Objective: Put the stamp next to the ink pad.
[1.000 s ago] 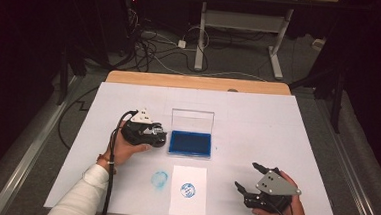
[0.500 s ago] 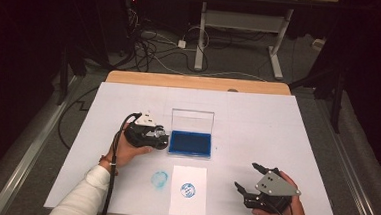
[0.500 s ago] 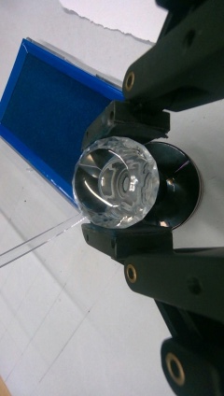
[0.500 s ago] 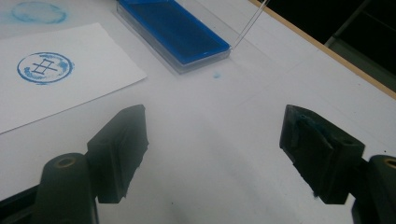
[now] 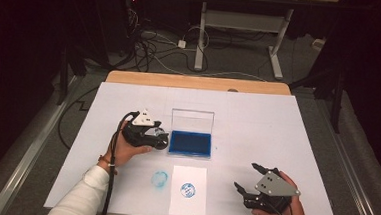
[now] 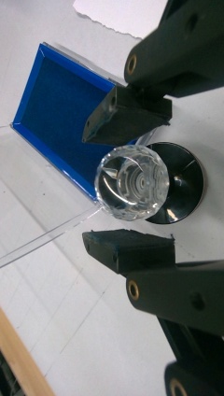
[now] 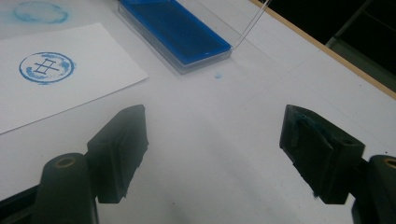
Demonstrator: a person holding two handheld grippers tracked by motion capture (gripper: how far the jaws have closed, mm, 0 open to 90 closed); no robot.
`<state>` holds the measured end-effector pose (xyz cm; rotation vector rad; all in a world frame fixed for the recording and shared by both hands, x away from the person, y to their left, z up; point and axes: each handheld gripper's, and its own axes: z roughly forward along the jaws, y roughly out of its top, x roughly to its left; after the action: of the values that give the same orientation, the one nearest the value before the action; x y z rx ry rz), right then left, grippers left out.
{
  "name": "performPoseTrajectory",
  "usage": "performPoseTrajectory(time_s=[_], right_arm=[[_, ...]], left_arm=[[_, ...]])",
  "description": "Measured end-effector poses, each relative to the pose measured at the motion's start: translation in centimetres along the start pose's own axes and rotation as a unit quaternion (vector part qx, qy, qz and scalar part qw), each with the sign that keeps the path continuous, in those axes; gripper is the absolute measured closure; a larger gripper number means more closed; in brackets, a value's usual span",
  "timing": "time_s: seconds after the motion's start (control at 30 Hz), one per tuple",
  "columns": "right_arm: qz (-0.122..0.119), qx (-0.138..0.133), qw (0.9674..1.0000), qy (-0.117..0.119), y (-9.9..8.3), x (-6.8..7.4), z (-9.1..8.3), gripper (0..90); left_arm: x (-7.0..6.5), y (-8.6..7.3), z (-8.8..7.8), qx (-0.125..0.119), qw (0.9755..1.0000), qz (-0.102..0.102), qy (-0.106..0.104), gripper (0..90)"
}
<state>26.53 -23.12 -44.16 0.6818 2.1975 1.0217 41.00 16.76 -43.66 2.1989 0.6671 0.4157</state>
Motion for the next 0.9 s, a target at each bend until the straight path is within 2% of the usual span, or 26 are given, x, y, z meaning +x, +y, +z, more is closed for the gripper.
performPoseTrajectory(time_s=[0.13,0.23,0.5,0.7,0.9], right_arm=[[0.001,-0.001,1.0,-0.001,0.0,0.0,-0.1,23.6],[0.001,-0.001,1.0,-0.001,0.0,0.0,-0.1,23.7],[0.001,-0.003,1.0,-0.002,0.0,0.0,-0.1,23.6],[0.0,-0.002,1.0,-0.002,0.0,0.0,-0.1,23.6],[0.002,-0.003,1.0,-0.003,0.0,0.0,-0.1,23.5]], left_arm=[[-0.4,0.2,-0.4,-0.01,0.9998,0.01,0.011,40.1],[-0.6,0.4,-0.6,-0.018,0.9996,0.011,0.018,33.5],[-0.9,0.6,-0.8,-0.024,0.9996,0.012,0.014,19.3],[-1.2,0.7,-0.8,-0.031,0.9993,0.015,0.011,15.4],[-1.6,0.9,-1.1,-0.037,0.9989,0.024,0.013,15.4]])
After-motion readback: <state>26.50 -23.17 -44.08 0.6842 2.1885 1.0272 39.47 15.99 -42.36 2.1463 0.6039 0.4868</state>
